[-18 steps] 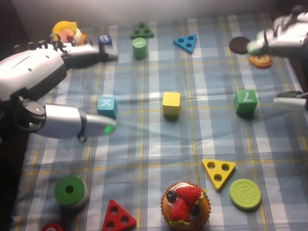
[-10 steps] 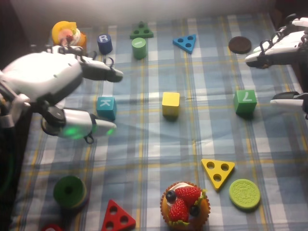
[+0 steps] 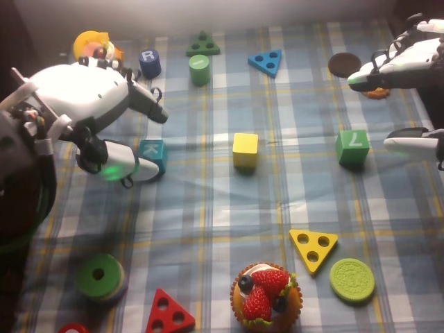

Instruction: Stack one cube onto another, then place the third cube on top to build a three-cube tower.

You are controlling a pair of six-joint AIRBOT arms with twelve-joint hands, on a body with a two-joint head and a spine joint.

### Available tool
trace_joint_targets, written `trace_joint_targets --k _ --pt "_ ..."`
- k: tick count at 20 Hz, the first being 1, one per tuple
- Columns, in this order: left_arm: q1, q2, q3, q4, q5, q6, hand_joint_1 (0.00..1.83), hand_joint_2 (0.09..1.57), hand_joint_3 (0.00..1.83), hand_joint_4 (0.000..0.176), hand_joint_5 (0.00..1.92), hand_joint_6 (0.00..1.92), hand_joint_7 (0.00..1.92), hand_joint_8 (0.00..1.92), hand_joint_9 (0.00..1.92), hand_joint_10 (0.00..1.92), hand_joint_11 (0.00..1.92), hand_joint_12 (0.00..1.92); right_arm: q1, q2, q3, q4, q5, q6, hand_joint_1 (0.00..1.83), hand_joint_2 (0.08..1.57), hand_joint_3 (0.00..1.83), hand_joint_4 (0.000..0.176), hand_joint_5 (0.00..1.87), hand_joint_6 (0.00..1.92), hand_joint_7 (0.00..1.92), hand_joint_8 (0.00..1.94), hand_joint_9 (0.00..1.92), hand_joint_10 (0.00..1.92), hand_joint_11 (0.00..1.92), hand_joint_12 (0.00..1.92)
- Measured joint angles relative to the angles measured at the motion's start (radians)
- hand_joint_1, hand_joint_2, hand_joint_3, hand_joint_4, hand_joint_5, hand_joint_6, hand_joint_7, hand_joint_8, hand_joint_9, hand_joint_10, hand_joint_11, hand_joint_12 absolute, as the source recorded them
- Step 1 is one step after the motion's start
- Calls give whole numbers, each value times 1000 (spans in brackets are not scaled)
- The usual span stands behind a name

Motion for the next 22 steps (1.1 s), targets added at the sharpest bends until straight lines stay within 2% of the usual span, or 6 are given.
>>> trace_joint_targets --k 3,11,12,13,19,22 --pt "0 -13 19 -40 16 29 824 979 3 157 807 13 465 0 288 1 75 192 0 0 0 -1 0 0 613 1190 2 0 583 2 689 9 649 12 256 784" --pt "7 -43 34 -71 16 37 861 1015 1 136 899 7 510 2 370 5 111 243 0 0 0 0 1 2 697 1202 0 0 477 0 731 6 709 4 222 726" --pt "7 -45 36 -73 18 37 974 1092 3 168 953 784 513 8 380 7 92 308 0 0 0 0 1 2 682 1197 0 0 475 0 739 8 717 6 219 721" --pt "7 -45 39 -74 17 37 992 1117 4 174 940 985 540 10 409 10 78 331 0 0 0 -1 1 2 685 1201 0 0 463 0 751 11 713 4 195 713" --pt "7 -56 49 -102 6 40 980 1160 0 176 880 1126 565 1 478 3 92 439 0 0 0 -1 1 2 706 1216 2 0 434 0 804 9 721 3 124 732" --pt "8 -61 46 -71 0 -40 1034 1129 0 108 949 1023 675 14 563 13 114 474 0 0 0 0 1 3 673 1225 2 0 442 6 817 9 735 6 166 735"
